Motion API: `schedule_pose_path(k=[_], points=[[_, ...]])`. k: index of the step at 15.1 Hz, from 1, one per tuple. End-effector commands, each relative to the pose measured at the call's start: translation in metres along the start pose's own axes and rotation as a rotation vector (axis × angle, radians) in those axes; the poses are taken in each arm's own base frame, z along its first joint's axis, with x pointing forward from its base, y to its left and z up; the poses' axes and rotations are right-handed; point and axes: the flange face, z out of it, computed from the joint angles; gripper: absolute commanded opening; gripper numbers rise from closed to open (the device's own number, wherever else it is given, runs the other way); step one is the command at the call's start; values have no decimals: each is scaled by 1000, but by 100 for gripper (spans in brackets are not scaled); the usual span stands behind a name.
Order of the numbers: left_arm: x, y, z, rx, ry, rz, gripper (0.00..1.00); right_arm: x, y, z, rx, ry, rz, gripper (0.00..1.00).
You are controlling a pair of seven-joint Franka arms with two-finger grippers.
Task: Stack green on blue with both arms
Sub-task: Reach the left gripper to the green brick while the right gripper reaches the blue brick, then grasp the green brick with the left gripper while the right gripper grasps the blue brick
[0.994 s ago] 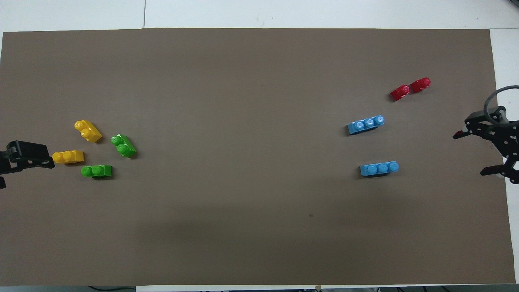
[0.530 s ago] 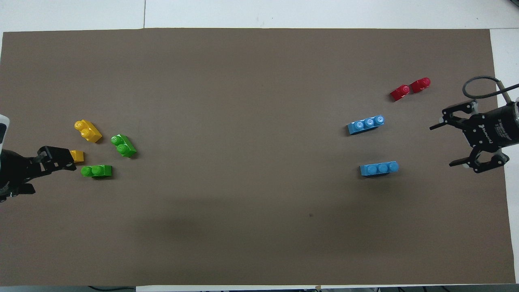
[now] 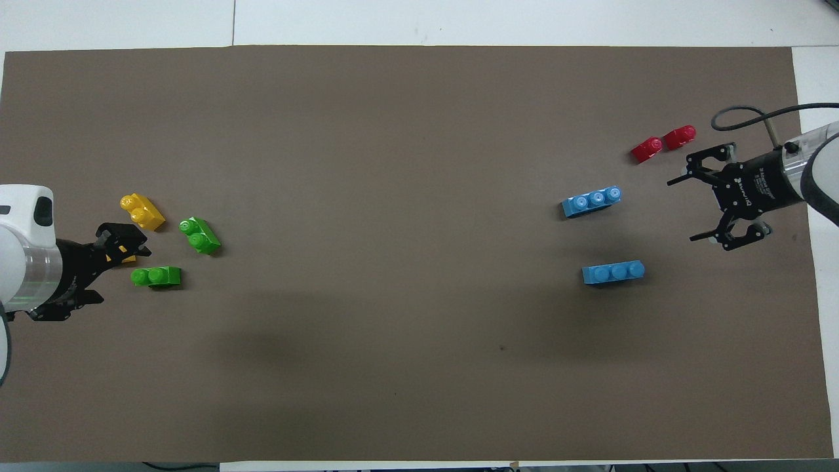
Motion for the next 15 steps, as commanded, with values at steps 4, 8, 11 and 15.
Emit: schedule_pose_path(k=[4, 8, 11, 15], points=[[22, 27, 70, -31, 4, -100, 100, 17, -35, 14, 32, -20, 23, 99], [28, 44, 111, -40, 4, -73, 100, 21, -45, 34, 27, -39, 30, 99], [25, 56, 136, -34, -4, -2, 100, 20, -59, 57, 41, -15, 17, 99], [32, 55, 143, -42, 3, 24, 100, 15, -67, 80, 48, -11, 14, 99]])
